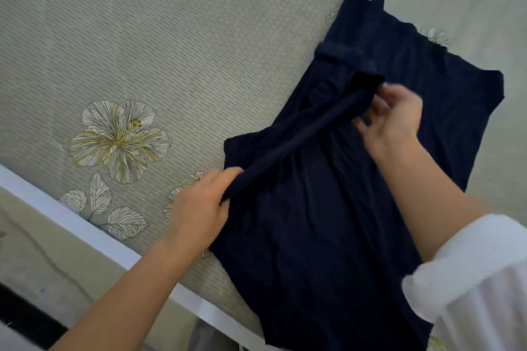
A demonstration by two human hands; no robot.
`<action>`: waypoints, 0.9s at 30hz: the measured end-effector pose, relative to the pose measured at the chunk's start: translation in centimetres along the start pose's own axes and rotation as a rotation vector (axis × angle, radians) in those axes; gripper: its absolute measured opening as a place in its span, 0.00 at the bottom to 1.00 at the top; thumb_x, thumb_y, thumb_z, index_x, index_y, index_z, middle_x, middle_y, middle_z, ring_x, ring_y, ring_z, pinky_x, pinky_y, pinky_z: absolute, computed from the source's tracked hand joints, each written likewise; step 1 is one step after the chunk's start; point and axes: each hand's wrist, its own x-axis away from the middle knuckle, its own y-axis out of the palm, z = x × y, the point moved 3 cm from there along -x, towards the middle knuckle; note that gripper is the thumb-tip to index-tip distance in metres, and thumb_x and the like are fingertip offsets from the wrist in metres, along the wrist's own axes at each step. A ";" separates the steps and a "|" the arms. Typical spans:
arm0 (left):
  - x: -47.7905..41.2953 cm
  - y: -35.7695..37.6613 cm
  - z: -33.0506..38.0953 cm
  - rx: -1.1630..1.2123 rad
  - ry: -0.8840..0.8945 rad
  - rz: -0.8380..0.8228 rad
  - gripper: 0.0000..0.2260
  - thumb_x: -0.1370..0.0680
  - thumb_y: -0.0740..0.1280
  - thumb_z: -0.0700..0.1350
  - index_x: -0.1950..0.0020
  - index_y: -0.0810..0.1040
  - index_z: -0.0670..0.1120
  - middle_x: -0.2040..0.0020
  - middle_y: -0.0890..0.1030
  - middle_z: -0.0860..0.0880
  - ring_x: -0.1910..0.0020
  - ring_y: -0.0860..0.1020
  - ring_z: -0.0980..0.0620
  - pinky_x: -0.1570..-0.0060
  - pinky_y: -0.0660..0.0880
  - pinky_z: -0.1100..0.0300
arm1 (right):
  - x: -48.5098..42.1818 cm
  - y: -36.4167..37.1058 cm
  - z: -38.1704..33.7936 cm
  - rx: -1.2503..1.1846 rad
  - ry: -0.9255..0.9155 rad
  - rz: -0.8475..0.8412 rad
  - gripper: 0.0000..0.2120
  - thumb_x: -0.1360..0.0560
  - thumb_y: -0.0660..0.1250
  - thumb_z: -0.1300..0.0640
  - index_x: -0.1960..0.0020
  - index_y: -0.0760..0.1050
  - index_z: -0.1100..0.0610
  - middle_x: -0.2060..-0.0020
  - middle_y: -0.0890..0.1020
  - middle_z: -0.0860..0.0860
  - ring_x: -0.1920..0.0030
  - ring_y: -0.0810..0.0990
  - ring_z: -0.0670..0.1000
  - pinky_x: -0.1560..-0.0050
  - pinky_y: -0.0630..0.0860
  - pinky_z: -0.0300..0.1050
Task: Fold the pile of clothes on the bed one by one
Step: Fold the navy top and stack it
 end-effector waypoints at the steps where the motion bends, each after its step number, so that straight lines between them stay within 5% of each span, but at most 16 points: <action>1: 0.4 0.2 0.2 -0.069 0.069 -0.054 0.29 0.37 0.74 0.32 0.40 0.76 0.52 0.59 0.77 0.53 0.65 0.77 0.52 0.74 0.71 0.63 | 0.3 -1.8 0.8 0.090 0.052 0.085 0.06 0.26 0.59 0.58 0.59 0.74 0.52 0.61 0.79 0.50 0.63 0.74 0.49 0.58 0.72 0.43; 4: 1.5 1.3 0.6 -0.215 0.229 -0.227 0.30 0.37 0.76 0.35 0.36 0.78 0.49 0.63 0.74 0.49 0.70 0.75 0.50 0.76 0.71 0.61 | 1.4 -5.8 3.5 0.323 0.170 0.315 0.07 0.26 0.58 0.63 0.57 0.74 0.56 0.57 0.78 0.52 0.56 0.76 0.50 0.58 0.73 0.43; 7: 2.4 2.1 0.7 -0.246 0.248 -0.320 0.29 0.38 0.77 0.35 0.37 0.79 0.48 0.64 0.73 0.49 0.71 0.74 0.50 0.77 0.72 0.60 | 1.3 -5.7 4.9 0.347 0.140 0.225 0.07 0.29 0.63 0.64 0.52 0.76 0.60 0.54 0.78 0.53 0.52 0.79 0.52 0.59 0.77 0.44; 9: 2.5 2.3 0.7 -0.258 0.240 -0.337 0.29 0.38 0.77 0.35 0.38 0.80 0.48 0.65 0.73 0.49 0.71 0.73 0.51 0.76 0.73 0.60 | 0.9 -4.4 5.4 0.471 0.076 0.117 0.25 0.31 0.71 0.56 0.37 0.70 0.58 0.40 0.74 0.53 0.43 0.75 0.53 0.47 0.77 0.49; 12: 2.2 2.3 1.0 -0.287 0.225 -0.341 0.29 0.38 0.76 0.34 0.38 0.80 0.48 0.65 0.73 0.49 0.71 0.74 0.50 0.78 0.72 0.60 | -0.1 -2.2 5.1 0.972 -0.194 0.102 0.50 0.36 0.77 0.46 0.24 0.51 0.55 0.30 0.58 0.55 0.35 0.65 0.54 0.35 0.69 0.54; 15: 2.3 2.7 1.2 -0.326 0.176 -0.366 0.32 0.37 0.74 0.34 0.34 0.76 0.50 0.63 0.73 0.49 0.71 0.74 0.50 0.79 0.72 0.59 | -0.5 -0.1 4.8 1.687 -0.630 0.002 0.48 0.32 0.74 0.52 0.24 0.47 0.59 0.30 0.59 0.58 0.33 0.64 0.59 0.39 0.68 0.56; 17: 2.0 3.0 1.0 -0.361 0.112 -0.378 0.36 0.32 0.69 0.36 0.26 0.65 0.55 0.60 0.72 0.51 0.67 0.76 0.50 0.76 0.70 0.58 | -1.3 0.5 3.9 1.899 -0.750 -0.055 0.38 0.29 0.69 0.61 0.25 0.53 0.63 0.34 0.67 0.61 0.38 0.71 0.61 0.46 0.72 0.53; 20: 1.7 3.0 1.0 -0.419 0.087 -0.329 0.39 0.27 0.61 0.37 0.23 0.46 0.61 0.56 0.70 0.54 0.63 0.77 0.50 0.72 0.66 0.59 | -3.5 0.1 -0.3 1.381 -0.559 0.178 0.18 0.28 0.62 0.65 0.38 0.70 0.65 0.41 0.76 0.62 0.42 0.77 0.63 0.47 0.75 0.52; 24: 1.1 2.4 3.1 -0.426 0.123 -0.297 0.42 0.41 0.71 0.29 0.29 0.71 0.54 0.67 0.71 0.50 0.78 0.71 0.49 0.82 0.62 0.60 | -6.0 -4.7 -3.9 0.158 -0.115 0.404 0.17 0.29 0.59 0.70 0.41 0.73 0.64 0.51 0.78 0.56 0.56 0.79 0.54 0.54 0.77 0.47; 27: 0.8 2.8 4.7 -0.464 0.237 -0.277 0.41 0.47 0.74 0.30 0.36 0.78 0.52 0.69 0.71 0.50 0.81 0.70 0.50 0.84 0.60 0.63 | -5.0 -10.8 -1.8 -0.147 0.065 0.450 0.14 0.34 0.56 0.69 0.54 0.75 0.60 0.45 0.81 0.56 0.52 0.79 0.55 0.48 0.76 0.48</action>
